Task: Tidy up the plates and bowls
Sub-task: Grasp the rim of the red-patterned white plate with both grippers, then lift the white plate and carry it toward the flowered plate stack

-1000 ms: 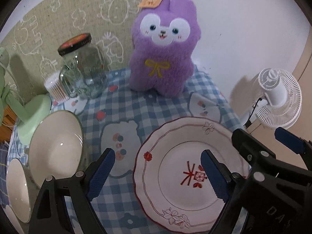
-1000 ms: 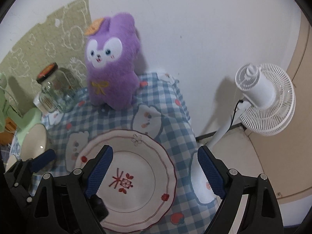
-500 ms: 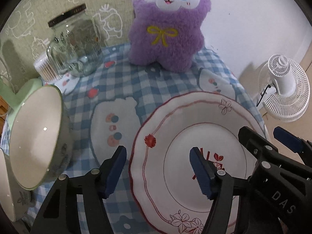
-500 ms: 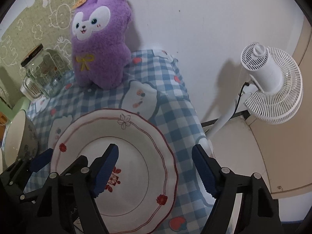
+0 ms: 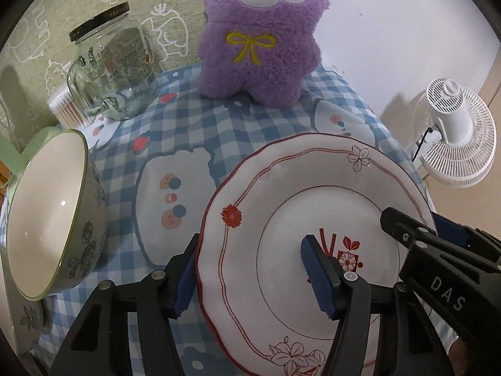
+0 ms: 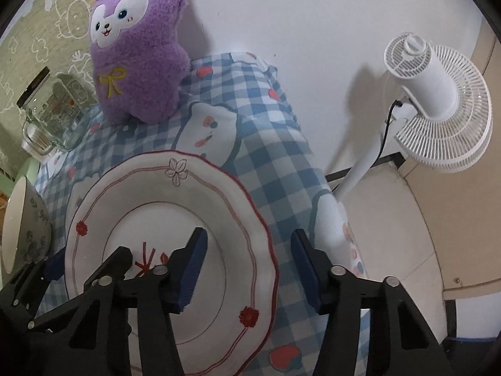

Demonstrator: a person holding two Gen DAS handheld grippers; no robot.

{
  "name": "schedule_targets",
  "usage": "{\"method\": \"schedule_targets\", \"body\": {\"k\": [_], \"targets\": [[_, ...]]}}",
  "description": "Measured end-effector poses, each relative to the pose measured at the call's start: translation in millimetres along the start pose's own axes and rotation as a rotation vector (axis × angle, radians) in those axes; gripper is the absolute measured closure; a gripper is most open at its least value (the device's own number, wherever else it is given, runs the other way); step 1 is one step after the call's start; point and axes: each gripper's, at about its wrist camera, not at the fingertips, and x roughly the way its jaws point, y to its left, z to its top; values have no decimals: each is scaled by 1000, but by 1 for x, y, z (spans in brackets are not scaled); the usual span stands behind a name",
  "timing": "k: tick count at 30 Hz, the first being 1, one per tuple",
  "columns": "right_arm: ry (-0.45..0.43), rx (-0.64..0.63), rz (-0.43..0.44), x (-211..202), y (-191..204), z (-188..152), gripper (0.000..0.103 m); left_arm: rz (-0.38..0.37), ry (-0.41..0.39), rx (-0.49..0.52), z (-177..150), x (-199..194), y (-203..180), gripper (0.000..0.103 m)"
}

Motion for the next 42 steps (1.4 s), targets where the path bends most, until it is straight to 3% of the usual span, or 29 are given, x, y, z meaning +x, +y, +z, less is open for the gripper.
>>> {"method": "schedule_targets", "body": {"k": [3,6,17,26,42], "targets": [[12,-40,-2,1,6,-3,59,-9,7,-6,-1,0,2,41],[-8,-65,-29,-1,10,-7,59,-19,12,-32,1,1,6,47],[13,-48,-22,-8,7,-16,59,-30,19,27,-9,-9,5,48],[21,-54,-11,-22,11,-27,59,-51,9,-2,-19,-29,12,48],[-42,-85,-46,-76,18,-47,58,-56,-27,17,-40,-78,10,49]]}}
